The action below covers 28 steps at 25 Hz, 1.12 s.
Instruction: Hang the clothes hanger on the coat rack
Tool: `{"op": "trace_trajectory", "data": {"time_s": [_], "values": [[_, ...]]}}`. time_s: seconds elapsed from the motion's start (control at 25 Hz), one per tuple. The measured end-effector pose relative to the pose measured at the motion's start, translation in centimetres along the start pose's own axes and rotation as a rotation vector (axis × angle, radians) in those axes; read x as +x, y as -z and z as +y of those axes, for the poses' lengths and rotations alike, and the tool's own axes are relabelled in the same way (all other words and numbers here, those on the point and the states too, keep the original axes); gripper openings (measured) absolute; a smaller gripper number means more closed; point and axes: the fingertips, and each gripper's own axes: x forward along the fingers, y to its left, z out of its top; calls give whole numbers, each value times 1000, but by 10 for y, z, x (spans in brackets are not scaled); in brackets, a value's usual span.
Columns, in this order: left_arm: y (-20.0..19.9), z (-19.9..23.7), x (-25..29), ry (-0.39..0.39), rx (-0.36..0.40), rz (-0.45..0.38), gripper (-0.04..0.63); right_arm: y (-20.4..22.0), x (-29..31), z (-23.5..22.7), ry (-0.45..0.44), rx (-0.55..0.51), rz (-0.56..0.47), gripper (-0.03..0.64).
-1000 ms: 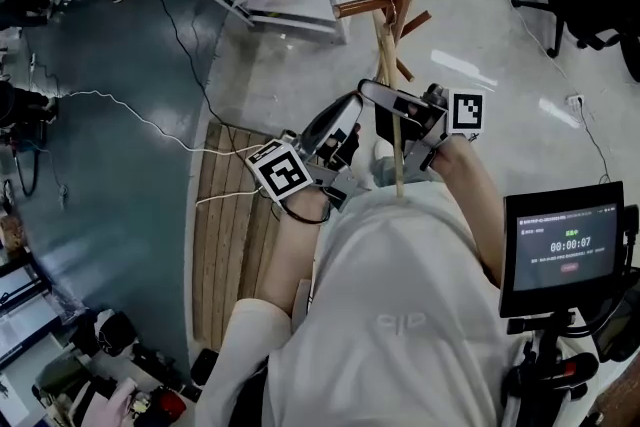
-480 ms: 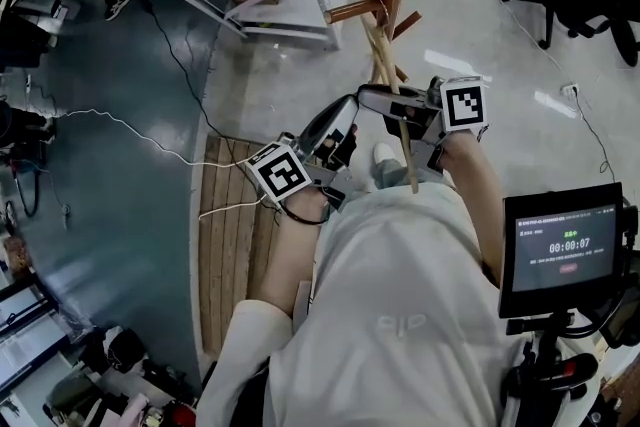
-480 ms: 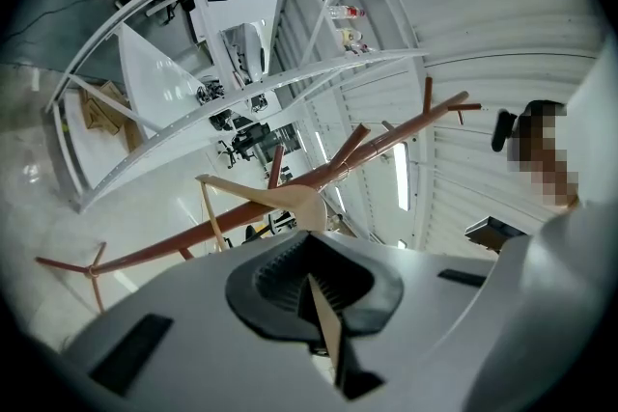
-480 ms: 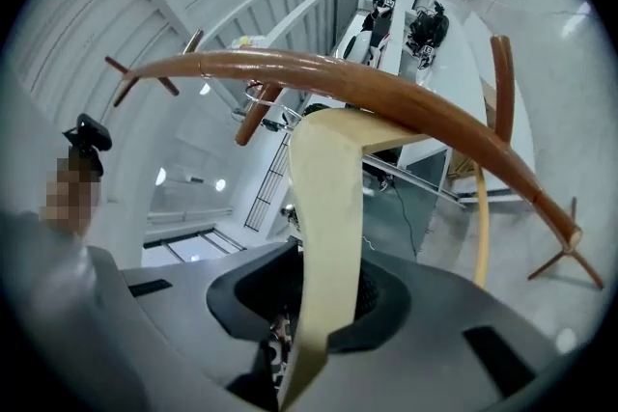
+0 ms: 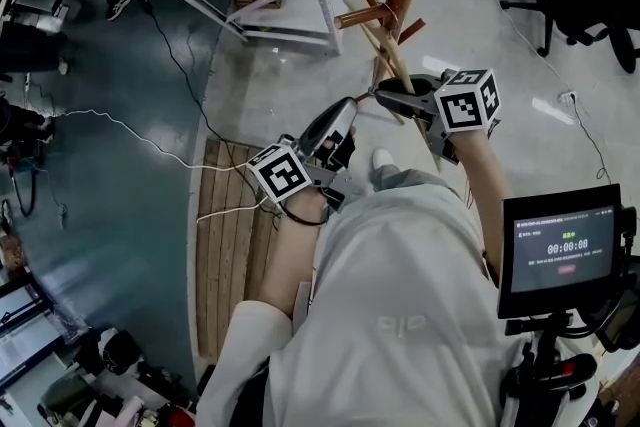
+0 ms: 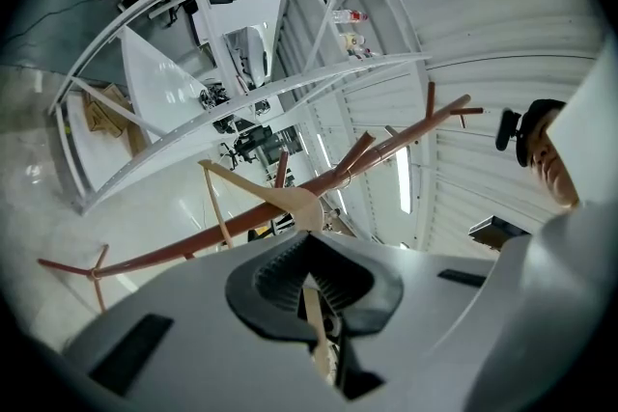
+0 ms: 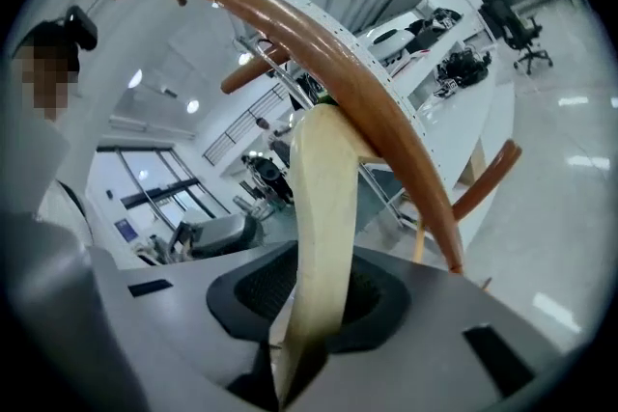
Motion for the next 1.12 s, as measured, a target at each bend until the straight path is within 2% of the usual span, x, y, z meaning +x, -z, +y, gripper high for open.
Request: {"op": "trace_trajectory", "data": {"time_s": [0.2, 0.32, 0.4, 0.68, 0.88, 0.96, 1.12], "values": [[0, 3, 4, -1, -2, 12, 6, 1, -17, -29, 179, -186, 133, 67], [-4, 5, 7, 0, -4, 25, 6, -11, -30, -45, 283, -246, 137, 67], [-3, 5, 9, 3, -3, 31, 6, -16, -39, -51, 309, -253, 125, 67], [-8, 5, 17, 16, 2, 52, 6, -16, -53, -46, 302, -270, 105, 67], [-8, 5, 20, 18, 12, 67, 6, -20, -65, -39, 279, -385, 96, 67], [-9, 4, 21, 19, 13, 71, 6, -27, -72, -36, 264, -420, 56, 66], [-9, 5, 20, 13, 21, 76, 6, -48, -94, -25, 231, -391, -101, 66]]}}
